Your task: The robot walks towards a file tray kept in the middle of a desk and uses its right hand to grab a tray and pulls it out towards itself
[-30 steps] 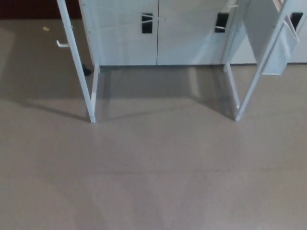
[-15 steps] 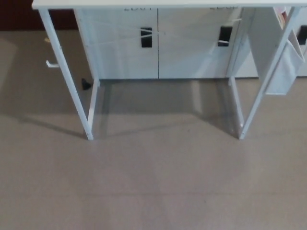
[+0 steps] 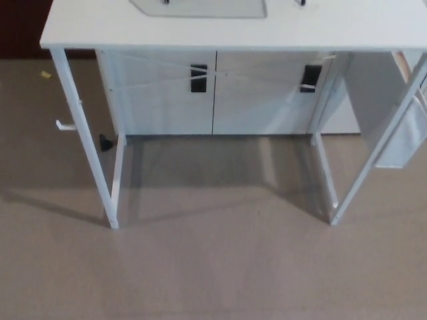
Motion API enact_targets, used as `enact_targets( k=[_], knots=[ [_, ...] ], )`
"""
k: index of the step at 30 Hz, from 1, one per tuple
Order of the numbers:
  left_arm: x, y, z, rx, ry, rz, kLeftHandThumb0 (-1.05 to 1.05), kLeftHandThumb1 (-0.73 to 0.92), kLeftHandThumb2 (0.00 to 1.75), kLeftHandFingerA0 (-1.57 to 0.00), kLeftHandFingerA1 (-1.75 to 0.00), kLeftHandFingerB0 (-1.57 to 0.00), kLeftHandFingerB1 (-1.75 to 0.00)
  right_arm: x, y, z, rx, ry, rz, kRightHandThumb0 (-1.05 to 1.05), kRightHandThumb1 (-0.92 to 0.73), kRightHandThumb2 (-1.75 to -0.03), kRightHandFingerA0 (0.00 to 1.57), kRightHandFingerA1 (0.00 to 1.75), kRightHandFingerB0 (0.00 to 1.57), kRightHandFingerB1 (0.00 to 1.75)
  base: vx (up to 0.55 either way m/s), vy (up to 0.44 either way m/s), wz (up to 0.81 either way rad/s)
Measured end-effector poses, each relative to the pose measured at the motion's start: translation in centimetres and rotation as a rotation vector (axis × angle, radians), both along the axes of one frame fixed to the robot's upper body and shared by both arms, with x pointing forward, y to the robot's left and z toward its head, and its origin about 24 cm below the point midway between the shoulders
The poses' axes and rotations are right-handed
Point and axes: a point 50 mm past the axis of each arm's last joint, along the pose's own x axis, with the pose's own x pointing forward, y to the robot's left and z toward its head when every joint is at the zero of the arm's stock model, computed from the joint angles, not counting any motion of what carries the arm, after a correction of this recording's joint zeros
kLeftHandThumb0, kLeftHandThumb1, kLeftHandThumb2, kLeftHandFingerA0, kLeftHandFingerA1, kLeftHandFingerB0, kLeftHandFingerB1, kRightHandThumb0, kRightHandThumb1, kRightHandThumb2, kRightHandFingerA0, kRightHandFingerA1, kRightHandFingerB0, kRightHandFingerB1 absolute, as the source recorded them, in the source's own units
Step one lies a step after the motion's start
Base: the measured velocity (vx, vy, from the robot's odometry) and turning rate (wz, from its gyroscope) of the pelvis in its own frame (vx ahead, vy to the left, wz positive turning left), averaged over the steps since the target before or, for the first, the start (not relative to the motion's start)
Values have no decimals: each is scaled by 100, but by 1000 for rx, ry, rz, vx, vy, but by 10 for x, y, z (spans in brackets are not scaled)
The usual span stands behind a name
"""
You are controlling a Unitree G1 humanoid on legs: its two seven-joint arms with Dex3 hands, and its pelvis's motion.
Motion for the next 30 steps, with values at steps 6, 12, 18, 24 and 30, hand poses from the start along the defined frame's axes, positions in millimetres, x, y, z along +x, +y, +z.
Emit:
enact_targets(
  k=[6,12,18,24,30],
  knots=[
    [-4,2,0,12,16,-9,-22,54,56,-47,-41,-41,-37,-3,0,-2,-1,10,1,-34,-50,-55,70,54,57,48,259,-31,9],
    [3,0,1,24,-5,-41,-22,54,56,-47,-41,-40,-37,5,-3,0,-19,-12,14,-31,-51,-55,69,53,58,48,411,-103,13],
    [-13,-1,-1,35,35,-41,-24,53,56,-52,-41,-42,-37,-4,-3,-1,-11,11,20,-26,-54,-55,68,52,58,49,306,39,-13],
    [-15,-1,0,56,29,-47,-24,53,56,-52,-41,-44,-37,-5,1,-3,5,12,26,-29,-53,-54,70,52,62,50,392,228,-17],
    [-13,-8,0,75,9,-78,-30,50,55,-56,-44,-46,-39,-8,2,-3,15,11,30,-28,-53,-55,69,52,59,49,220,168,3]
  ],
)
